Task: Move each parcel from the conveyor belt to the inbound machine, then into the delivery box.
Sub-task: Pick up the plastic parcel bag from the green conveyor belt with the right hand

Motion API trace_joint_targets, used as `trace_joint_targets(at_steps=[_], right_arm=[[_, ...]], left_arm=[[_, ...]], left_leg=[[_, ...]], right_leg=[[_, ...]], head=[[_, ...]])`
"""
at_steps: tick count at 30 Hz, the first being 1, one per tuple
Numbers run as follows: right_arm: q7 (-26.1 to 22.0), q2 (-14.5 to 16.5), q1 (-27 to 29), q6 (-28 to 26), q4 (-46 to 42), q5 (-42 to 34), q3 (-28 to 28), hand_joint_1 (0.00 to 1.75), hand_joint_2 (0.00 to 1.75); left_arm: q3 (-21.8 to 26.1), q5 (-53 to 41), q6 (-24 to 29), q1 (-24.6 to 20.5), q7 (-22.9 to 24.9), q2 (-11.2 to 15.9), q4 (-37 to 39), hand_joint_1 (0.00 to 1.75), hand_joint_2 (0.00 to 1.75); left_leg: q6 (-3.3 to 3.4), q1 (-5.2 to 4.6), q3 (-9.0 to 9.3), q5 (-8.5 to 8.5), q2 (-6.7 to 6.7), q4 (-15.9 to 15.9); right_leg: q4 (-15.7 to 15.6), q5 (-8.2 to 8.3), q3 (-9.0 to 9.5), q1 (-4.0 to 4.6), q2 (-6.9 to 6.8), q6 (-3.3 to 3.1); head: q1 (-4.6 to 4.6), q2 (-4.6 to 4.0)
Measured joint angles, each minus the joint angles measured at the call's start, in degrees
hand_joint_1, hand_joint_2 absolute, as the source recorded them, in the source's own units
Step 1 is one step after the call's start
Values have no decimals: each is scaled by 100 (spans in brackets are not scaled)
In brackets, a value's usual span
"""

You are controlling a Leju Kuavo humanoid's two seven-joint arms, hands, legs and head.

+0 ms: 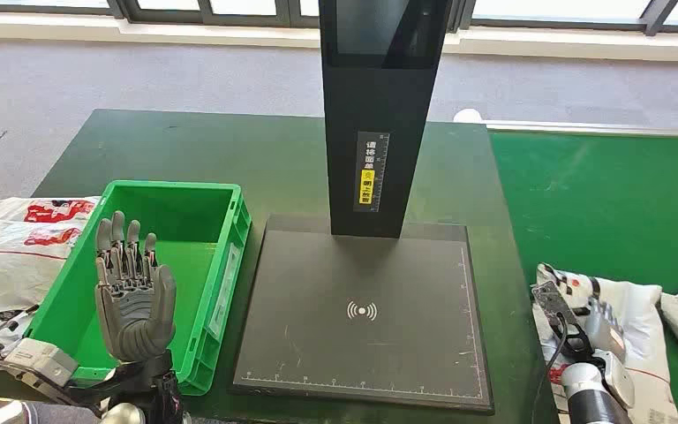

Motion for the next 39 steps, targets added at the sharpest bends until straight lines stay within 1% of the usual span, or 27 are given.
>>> trace_joint_targets(at_steps=[7, 15, 18, 20, 21, 23, 25, 26, 28, 30, 32, 33, 34, 37, 39], right_arm=[[110, -142, -80, 127, 215, 169, 287, 175, 175], [298, -283, 1, 129, 220, 129, 350, 175, 175], [239, -290, 77, 68, 157, 100, 350, 175, 175], [10, -266, 159, -182, 24, 4, 345, 175, 175], [-182, -235, 229, -414, -91, -72, 342, 175, 175], [-697, -95, 460, -1165, -550, -251, 337, 175, 175], [-1212, 135, 745, -2001, -1305, -407, 338, 175, 175], [-1416, 264, 886, -2323, -1751, -469, 344, 175, 175], [-1684, 512, 1142, -2718, -2654, -531, 371, 175, 175], [-1773, 722, 1347, -2860, -3397, -535, 401, 175, 175], [-1822, 874, 1494, -2885, -3931, -546, 421, 175, 175], [-1927, 938, 1551, -2889, -4148, -575, 426, 175, 175], [-2110, 1010, 1597, -2890, -4357, -617, 430, 175, 175], [-2862, 1291, 1685, -2891, -4940, -766, 434, 175, 175], [-3148, 1497, 1716, -2886, -5292, -880, 501, 175, 175]], left_arm=[[17, 58, 59, -92, 0, -13, 54, 0, 175], [22, 140, -5, -198, 0, -36, 249, 0, 175], [23, 145, 8, -253, 0, -46, 322, 0, 175], [23, 153, 45, -263, 0, -47, 346, 0, 175], [23, 157, 65, -264, 0, -48, 351, 0, 175], [24, 158, 87, -263, 0, -50, 351, 0, 175], [24, 158, 90, -263, 0, -54, 354, 0, 175], [24, 157, 89, -265, 0, -56, 362, 0, 175], [23, 156, 87, -271, 0, -57, 394, 0, 175], [22, 156, 87, -276, 0, -58, 433, 0, 175], [21, 157, 87, -281, 0, -60, 463, 0, 175], [21, 159, 87, -282, 0, -60, 478, 0, 175], [21, 167, 87, -285, 0, -60, 493, 0, 175], [20, 189, 87, -294, 0, -59, 548, 0, 175], [19, 189, 90, -299, 0, -57, 583, 0, 175]], left_leg=[[1, 1, 13, -1, 1, 2], [3, 4, 20, 0, -1, 13], [3, 4, 22, 0, -3, 14], [3, 4, 20, 0, -9, 14], [3, 3, 17, 0, -14, 14], [4, 1, 7, 1, -18, 13], [4, 0, 1, 1, -16, 13], [4, 1, 1, 1, -16, 12], [4, 4, 0, 1, -15, 10], [3, 5, -1, 1, -14, 7], [3, 6, -1, 1, -13, 5], [3, 5, -2, 1, -13, 5], [3, 5, -3, 1, -10, 5], [3, 5, -3, 1, 6, 5], [3, 5, -3, 1, 10, 5]], right_leg=[[-3, 0, 5, 0, 1, 1], [-5, 4, 17, 2, 0, 7], [-5, 4, 21, 2, -2, 7], [-4, 4, 25, 2, -7, 7], [-4, 4, 27, 2, -11, 8], [-2, 4, 23, 1, -16, 8], [0, 5, 13, 1, -14, 8], [0, 4, 10, 2, -12, 8], [0, 3, 7, 3, -12, 6], [0, 1, 5, 5, -12, 4], [0, -1, 3, 5, -11, 3], [0, -1, 3, 5, -11, 3], [0, -1, 1, 4, -9, 3], [0, 2, -3, 3, 4, 5], [0, 3, -3, 4, 8, 5]], head=[[0, 2], [-2, 2], [-2, 2], [-1, 0], [0, 1], [1, 2], [1, 2], [1, 2], [0, 0], [0, 0], [0, 0], [0, 0], [0, 1], [0, 2], [0, 1]])
